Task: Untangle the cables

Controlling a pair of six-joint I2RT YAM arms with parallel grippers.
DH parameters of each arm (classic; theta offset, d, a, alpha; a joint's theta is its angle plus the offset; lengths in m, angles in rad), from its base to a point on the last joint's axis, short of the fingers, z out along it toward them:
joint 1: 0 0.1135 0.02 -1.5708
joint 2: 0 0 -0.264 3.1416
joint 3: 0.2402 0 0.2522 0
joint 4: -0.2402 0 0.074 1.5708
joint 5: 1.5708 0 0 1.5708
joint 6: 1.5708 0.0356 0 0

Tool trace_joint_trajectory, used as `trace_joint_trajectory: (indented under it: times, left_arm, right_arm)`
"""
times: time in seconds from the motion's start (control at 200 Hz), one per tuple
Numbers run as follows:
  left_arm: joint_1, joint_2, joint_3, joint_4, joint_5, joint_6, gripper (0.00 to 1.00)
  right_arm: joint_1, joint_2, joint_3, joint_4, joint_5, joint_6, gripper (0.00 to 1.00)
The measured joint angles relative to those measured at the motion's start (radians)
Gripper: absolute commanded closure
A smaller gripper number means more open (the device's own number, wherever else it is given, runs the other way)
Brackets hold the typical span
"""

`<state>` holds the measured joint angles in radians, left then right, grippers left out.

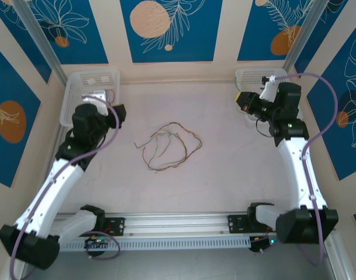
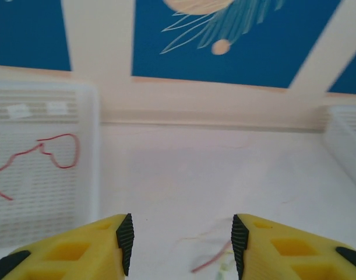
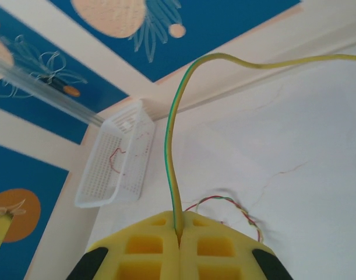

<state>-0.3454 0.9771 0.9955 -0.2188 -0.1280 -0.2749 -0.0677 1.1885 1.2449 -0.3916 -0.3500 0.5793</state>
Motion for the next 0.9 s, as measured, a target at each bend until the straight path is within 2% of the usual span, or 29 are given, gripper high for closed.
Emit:
trace_joint_trajectory:
  times: [0.1,0.235,0.335,0.525,0.69,0.9]
  left_arm:
    - [-0.094,-0.045,-0.066,0.021,-0.002,-0.007,0.53]
    - [-0.219,-0.033,-0.143,0.064,0.02,0.016,0.52]
    - [-0.28,-0.006,-0.187,0.107,0.039,0.023,0.53]
    - [-0.366,0.111,-0.192,0.184,0.049,0.03,0.51]
    - [-0.424,0.144,-0.192,0.224,0.048,0.051,0.5]
    - [-0.445,0.113,-0.201,0.241,0.006,0.076,0.49]
  right_arm:
    - [-0.05,0.079,0.077,-0.058,0.004,-0.013,1.0]
    - [-0.105,0.217,0.234,-0.161,0.024,-0.062,1.0]
    - [-0.145,0.348,0.36,-0.232,0.035,-0.112,1.0]
    - [-0.2,0.607,0.544,-0.315,0.046,-0.214,1.0]
    - [-0.241,0.808,0.708,-0.362,0.048,-0.265,0.97]
    - [-0.26,1.005,0.927,-0.425,0.174,-0.322,0.9]
